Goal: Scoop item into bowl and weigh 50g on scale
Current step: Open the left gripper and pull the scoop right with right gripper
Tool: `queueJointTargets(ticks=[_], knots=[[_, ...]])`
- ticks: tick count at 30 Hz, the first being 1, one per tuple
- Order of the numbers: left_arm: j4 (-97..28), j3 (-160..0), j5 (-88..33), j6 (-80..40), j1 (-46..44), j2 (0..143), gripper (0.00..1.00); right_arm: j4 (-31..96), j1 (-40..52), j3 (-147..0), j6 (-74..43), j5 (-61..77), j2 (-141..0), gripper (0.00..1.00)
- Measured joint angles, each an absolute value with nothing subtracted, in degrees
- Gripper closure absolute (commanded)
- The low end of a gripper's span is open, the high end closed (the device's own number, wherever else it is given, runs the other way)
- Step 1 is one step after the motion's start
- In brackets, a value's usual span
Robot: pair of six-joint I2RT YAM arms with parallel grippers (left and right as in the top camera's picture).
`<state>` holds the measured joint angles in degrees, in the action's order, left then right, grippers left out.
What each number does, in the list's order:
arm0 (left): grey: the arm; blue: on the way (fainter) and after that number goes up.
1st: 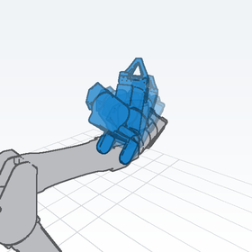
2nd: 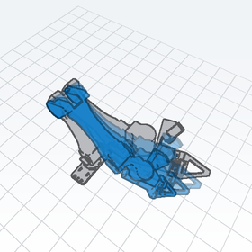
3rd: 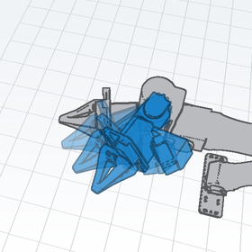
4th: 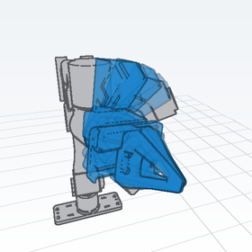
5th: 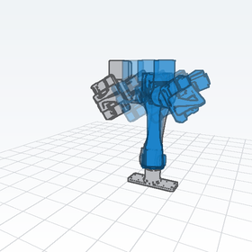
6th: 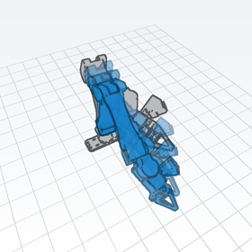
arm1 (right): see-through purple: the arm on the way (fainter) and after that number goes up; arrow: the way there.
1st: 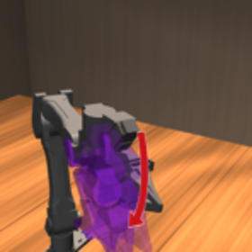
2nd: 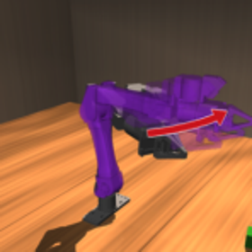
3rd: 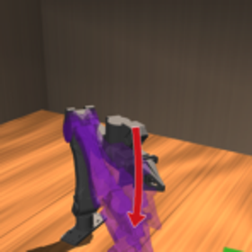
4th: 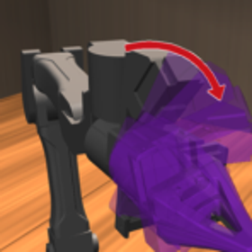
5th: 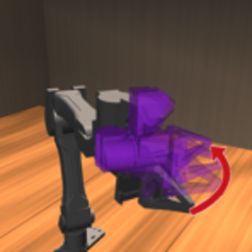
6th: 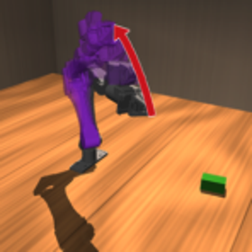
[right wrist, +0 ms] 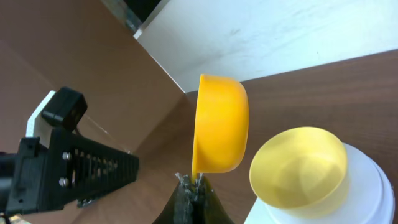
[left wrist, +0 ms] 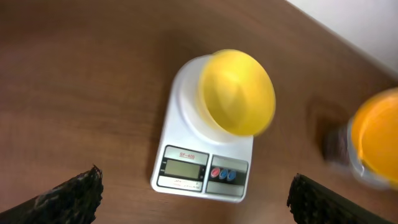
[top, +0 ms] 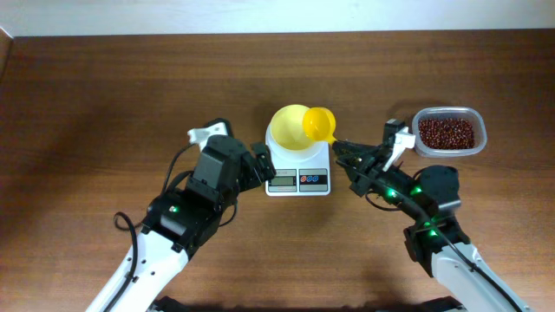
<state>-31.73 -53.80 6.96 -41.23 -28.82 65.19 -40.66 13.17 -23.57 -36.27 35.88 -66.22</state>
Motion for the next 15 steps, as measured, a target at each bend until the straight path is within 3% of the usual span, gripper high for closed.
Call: queueJointTargets(ticks=[3,7,8,10,11,15], knots=[[-30.8,-53.8,-0.4,-26.1,-28.8,65.2,0.01,-39.5,12.3,-23.6,-36.0,37.5,-65.5,0.96],[-30.8,-53.8,-6.5,-17.0,-28.8,65.2,0.01,-36.8,12.3,-23.6,-35.3,38.1,-64.9,0.96],[-30.7,-53.8,-7.0,-16.1,-28.8,65.2,0.41,-35.2,12.2,-23.6,-34.5,38.0,-64.9,0.96],[-30.6,-53.8,-7.4,-15.2,-28.8,65.2,0.96,-34.3,11.8,-23.6,-34.0,38.0,-64.9,0.96],[-30.6,-53.8,-7.6,-15.1,-28.8,65.2,1.00,-34.3,10.6,-23.6,-33.8,38.0,-64.7,0.96],[-30.5,-53.8,-8.7,-15.0,-29.4,65.3,1.00,-34.0,5.2,-23.6,-33.6,38.0,-61.6,0.96]])
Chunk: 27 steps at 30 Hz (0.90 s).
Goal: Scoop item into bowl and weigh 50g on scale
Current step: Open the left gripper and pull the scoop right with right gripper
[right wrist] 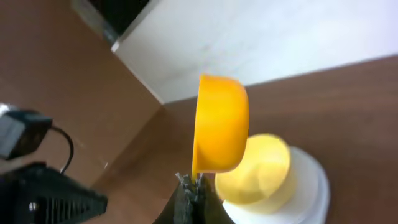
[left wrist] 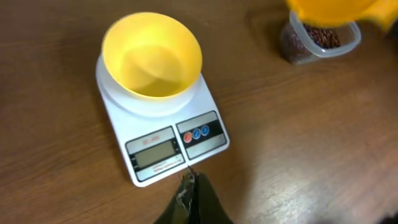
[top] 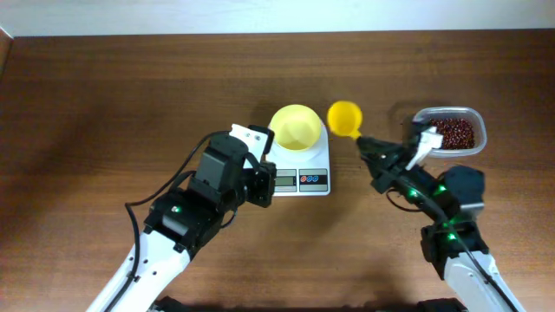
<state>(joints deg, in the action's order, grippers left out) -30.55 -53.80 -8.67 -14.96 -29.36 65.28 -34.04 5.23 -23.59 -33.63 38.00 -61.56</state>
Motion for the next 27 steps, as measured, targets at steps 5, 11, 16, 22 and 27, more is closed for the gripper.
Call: queueJointTargets(ticks=[5,11,16,22,27], knots=[[-27.9,-53.8,-8.1,-11.7,-34.6,73.5,1.00,-32.5,2.9,-23.6,-32.6,38.0,-58.0,0.96],[-19.6,-53.8,-3.2,0.3,-39.9,87.4,1.00,-31.7,2.9,-23.6,-31.9,36.0,-58.0,0.96],[-12.1,-53.8,3.3,2.4,-39.9,94.7,1.00,-31.5,2.9,-23.6,-31.0,33.2,-58.0,0.96],[-10.1,-53.8,4.2,2.6,-39.9,97.9,1.00,-31.4,2.9,-23.6,-31.0,28.4,-58.0,0.96],[-9.5,-53.8,4.6,2.6,-39.9,98.5,1.00,-31.3,2.9,-23.6,-31.0,27.0,-58.0,0.96]])
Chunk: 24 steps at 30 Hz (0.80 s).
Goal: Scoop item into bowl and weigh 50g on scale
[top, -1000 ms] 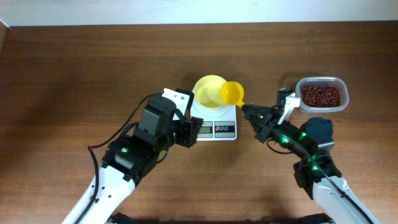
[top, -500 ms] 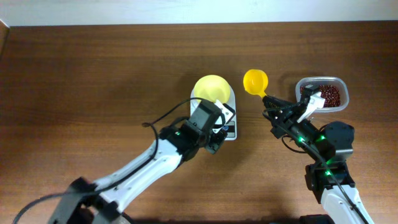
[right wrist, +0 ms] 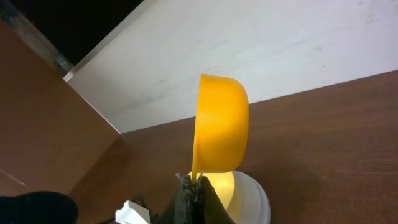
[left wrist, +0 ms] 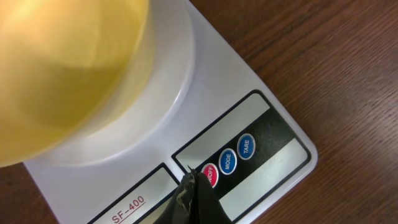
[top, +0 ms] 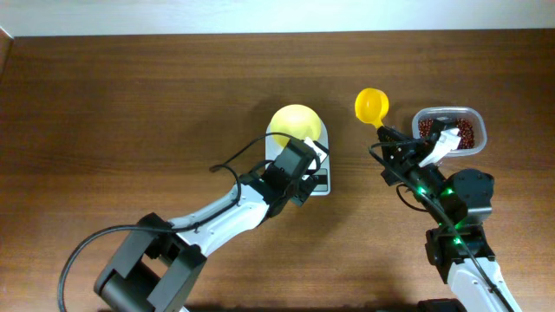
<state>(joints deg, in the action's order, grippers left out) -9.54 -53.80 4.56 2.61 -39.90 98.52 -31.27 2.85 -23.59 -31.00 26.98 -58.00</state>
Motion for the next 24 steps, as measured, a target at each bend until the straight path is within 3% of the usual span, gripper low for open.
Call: queueJointTargets(ticks=[24], knots=[[-7.0,-53.8,3.4,6.7,-39.9,102.7,1.00,-30.0,2.9,-23.6,-30.9,25.3,-58.0,0.96]])
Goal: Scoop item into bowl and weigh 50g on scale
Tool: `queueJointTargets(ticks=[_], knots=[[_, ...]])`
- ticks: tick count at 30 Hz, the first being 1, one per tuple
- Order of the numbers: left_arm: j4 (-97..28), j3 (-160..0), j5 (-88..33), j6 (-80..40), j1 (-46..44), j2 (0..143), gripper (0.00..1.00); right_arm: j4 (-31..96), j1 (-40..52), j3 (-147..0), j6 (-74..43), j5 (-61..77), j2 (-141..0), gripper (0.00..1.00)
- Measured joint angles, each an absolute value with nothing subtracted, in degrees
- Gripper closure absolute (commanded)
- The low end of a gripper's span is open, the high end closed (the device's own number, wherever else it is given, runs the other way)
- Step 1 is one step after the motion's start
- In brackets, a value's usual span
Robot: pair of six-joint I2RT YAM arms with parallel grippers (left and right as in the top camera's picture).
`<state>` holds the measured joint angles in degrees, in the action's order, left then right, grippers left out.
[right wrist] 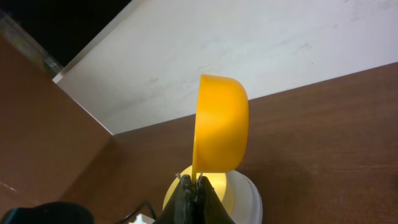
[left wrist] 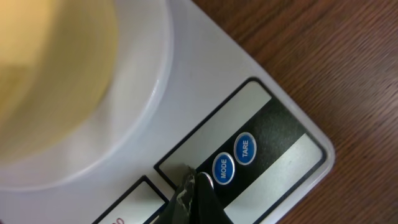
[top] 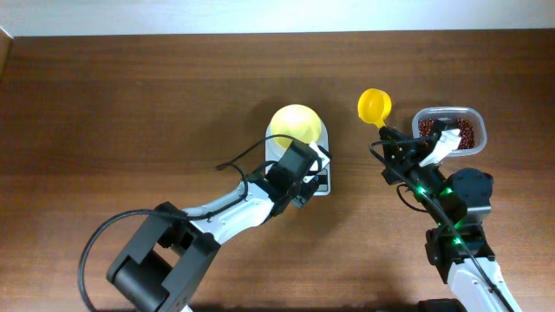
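The white scale stands at the table's middle with the yellow bowl on its platform. My left gripper is shut with nothing in it; in the left wrist view its tip rests on the scale's button panel, just left of the blue MODE button and TARE button. My right gripper is shut on the handle of the yellow scoop, held up on its side between the scale and the tub of red beans. In the right wrist view, the scoop shows no contents.
The bean tub sits at the right, just beyond my right arm. Brown tabletop stretches to the left and front of the scale. A pale wall runs along the table's far edge.
My left gripper's tip has shifted slightly on the button panel and now covers the red button that showed beside it. The scoop has moved very slightly right.
At first my left gripper was open at the scale's left and the scoop was held over the bowl. Then the left gripper was shut in front of the scale, the scoop right of it. Later the left tip reached the buttons, where it stays.
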<state>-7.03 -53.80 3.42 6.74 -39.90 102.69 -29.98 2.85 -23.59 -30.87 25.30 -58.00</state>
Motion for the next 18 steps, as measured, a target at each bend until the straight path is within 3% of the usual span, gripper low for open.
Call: queueJointTargets(ticks=[18], knots=[[-6.7,-53.8,2.5,9.9,-40.1,102.9,1.00,-30.0,2.9,-23.6,-30.9,25.3,-58.0,0.96]])
